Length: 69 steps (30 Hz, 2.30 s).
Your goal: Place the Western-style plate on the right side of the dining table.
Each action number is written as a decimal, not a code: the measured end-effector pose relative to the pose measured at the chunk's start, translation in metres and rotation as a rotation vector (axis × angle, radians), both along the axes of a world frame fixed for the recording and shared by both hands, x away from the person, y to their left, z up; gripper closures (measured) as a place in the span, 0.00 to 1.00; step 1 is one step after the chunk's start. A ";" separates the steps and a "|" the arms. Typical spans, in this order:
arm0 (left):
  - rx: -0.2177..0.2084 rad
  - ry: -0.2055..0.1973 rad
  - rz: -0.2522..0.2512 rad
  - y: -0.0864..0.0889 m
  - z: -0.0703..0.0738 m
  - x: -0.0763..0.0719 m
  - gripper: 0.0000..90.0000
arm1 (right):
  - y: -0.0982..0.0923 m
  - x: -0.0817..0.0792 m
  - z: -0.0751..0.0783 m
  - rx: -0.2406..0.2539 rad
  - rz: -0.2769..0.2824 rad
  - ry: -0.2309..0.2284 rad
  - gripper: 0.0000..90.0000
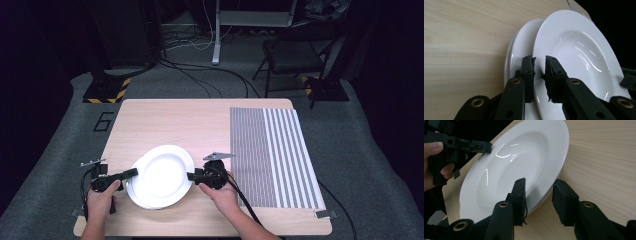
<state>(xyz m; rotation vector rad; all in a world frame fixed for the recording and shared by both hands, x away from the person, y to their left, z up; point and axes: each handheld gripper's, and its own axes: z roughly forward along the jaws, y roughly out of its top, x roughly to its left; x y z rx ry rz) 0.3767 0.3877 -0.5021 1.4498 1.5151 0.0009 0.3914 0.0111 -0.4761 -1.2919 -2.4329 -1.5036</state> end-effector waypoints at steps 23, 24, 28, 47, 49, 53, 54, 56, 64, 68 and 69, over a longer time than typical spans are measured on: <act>-0.052 0.035 -0.064 -0.021 -0.007 0.006 0.81 | -0.018 0.006 0.010 0.016 -0.042 -0.002 0.69; -0.055 0.032 -0.070 -0.022 -0.007 0.006 0.79 | -0.019 0.007 0.009 0.019 -0.039 0.001 0.69; -0.059 0.009 -0.082 -0.025 -0.005 0.004 0.76 | -0.022 0.007 0.003 0.045 -0.047 0.011 0.69; -0.050 0.044 -0.110 -0.029 -0.003 -0.001 0.60 | -0.025 0.003 -0.003 0.083 -0.053 0.004 0.69; -0.044 0.032 -0.116 -0.032 -0.002 -0.003 0.61 | -0.025 0.003 -0.003 0.082 -0.051 -0.002 0.69; -0.026 0.023 -0.108 -0.035 0.000 -0.006 0.61 | -0.023 0.001 -0.003 0.072 -0.060 0.012 0.64; -0.038 0.021 -0.091 -0.035 0.001 -0.008 0.61 | -0.022 0.000 -0.003 0.067 -0.062 0.021 0.62; -0.030 0.016 -0.084 -0.036 0.003 -0.010 0.61 | -0.022 -0.002 -0.004 0.056 -0.062 0.015 0.61; -0.018 -0.011 -0.075 -0.038 0.007 -0.015 0.61 | -0.023 -0.010 -0.004 0.061 -0.064 0.048 0.57; -0.003 -0.032 -0.079 -0.039 0.010 -0.020 0.61 | -0.021 -0.014 -0.003 0.048 -0.058 0.054 0.57; 0.013 -0.041 -0.084 -0.040 0.010 -0.021 0.61 | -0.021 -0.015 -0.003 0.041 -0.059 0.048 0.57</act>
